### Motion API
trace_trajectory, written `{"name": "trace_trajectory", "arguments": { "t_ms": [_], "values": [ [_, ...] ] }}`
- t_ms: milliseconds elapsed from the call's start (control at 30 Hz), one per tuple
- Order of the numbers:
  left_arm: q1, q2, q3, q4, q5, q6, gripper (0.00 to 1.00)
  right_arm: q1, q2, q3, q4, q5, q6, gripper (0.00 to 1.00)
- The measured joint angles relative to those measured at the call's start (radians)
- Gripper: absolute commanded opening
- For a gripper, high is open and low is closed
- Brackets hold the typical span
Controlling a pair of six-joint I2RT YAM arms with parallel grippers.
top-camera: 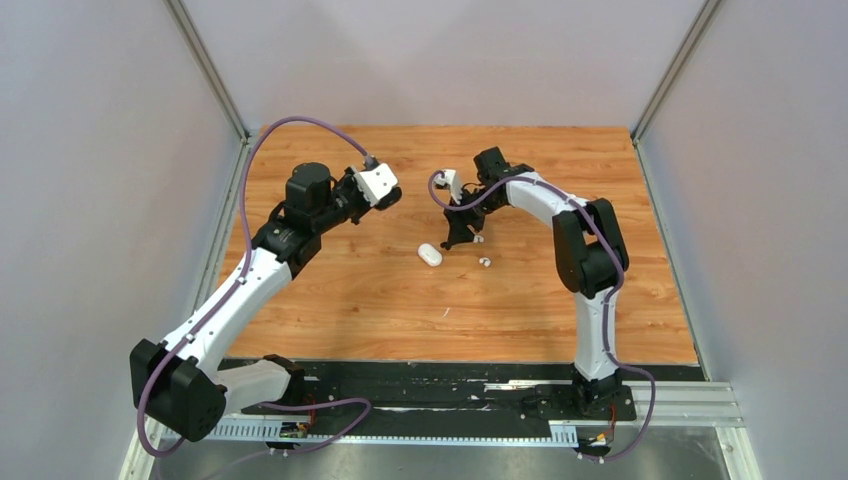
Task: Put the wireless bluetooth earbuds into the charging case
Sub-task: Pick up the earbud from the center of the board.
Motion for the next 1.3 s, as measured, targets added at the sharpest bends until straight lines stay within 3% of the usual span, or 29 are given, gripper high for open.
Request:
{"name": "trace_trajectory", "arguments": {
  "t_ms": [400, 833, 1067, 1300],
  "values": [
    [0.000, 0.000, 0.000, -0.003, 0.000, -0.014, 0.00, 0.002, 0.095, 0.068, 0.006, 0.034, 0.158, 0.53],
    [0.000, 0.008, 0.000, -0.005, 0.003, -0.021, 0.00, 0.010, 0.103, 0.074, 0.008, 0.053, 0.183, 0.50],
    [0.000, 0.009, 0.000, -0.005, 0.003, -0.021, 0.00, 0.024, 0.103, 0.073, 0.008, 0.062, 0.183, 0.41],
    [0.000, 0.009, 0.000, -0.005, 0.002, -0.021, 0.00, 0.033, 0.103, 0.066, 0.009, 0.062, 0.183, 0.39]
  ]
}}
